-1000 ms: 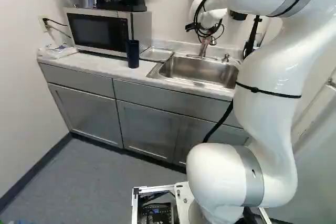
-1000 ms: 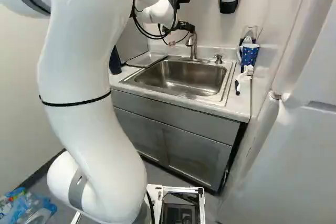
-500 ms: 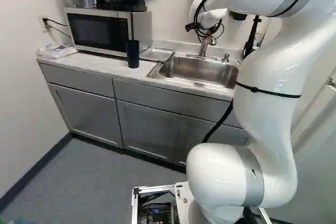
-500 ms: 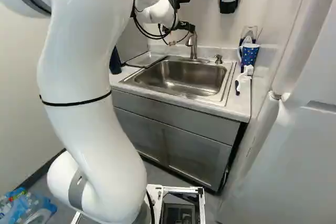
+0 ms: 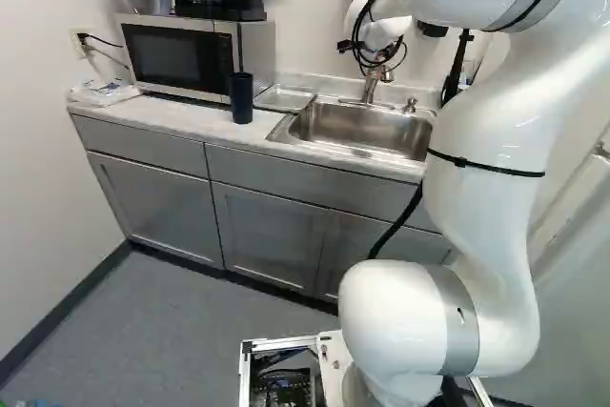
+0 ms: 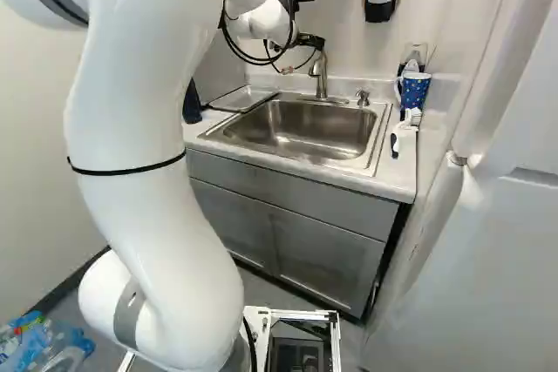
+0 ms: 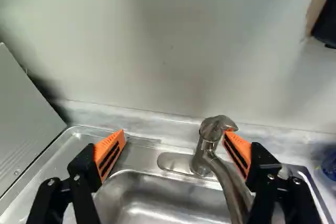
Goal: Rinse the cup and place it in the tray
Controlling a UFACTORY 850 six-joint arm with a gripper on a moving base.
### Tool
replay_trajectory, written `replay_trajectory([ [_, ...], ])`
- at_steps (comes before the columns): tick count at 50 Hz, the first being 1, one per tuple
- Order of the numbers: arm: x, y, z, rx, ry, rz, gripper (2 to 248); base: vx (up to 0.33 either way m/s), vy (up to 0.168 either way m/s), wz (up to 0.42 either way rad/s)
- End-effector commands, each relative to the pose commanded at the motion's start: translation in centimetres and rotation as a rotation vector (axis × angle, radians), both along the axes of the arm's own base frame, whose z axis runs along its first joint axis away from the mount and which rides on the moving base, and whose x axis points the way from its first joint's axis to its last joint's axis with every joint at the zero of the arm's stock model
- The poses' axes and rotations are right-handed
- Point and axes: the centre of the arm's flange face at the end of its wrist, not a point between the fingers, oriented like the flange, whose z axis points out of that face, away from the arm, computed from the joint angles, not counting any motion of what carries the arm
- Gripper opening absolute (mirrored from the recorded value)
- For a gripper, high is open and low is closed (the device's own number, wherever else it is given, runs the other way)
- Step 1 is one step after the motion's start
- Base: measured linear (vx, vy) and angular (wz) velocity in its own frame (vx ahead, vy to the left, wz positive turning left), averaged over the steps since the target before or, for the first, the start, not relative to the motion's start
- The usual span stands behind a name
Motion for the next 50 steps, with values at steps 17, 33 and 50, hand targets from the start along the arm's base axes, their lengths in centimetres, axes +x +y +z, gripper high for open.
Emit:
replay_trajectory([
  [17,1.3,-0.7,0.2,-0.009,-0.045,-0.007,247,0.0,0.0,0.0],
  [33,1.6,-0.9,0.3,-0.011,-0.053,-0.008,247,0.0,0.0,0.0],
  [50,0.1,1.0,0.4,-0.009,-0.046,0.016,247,0.0,0.0,0.0],
])
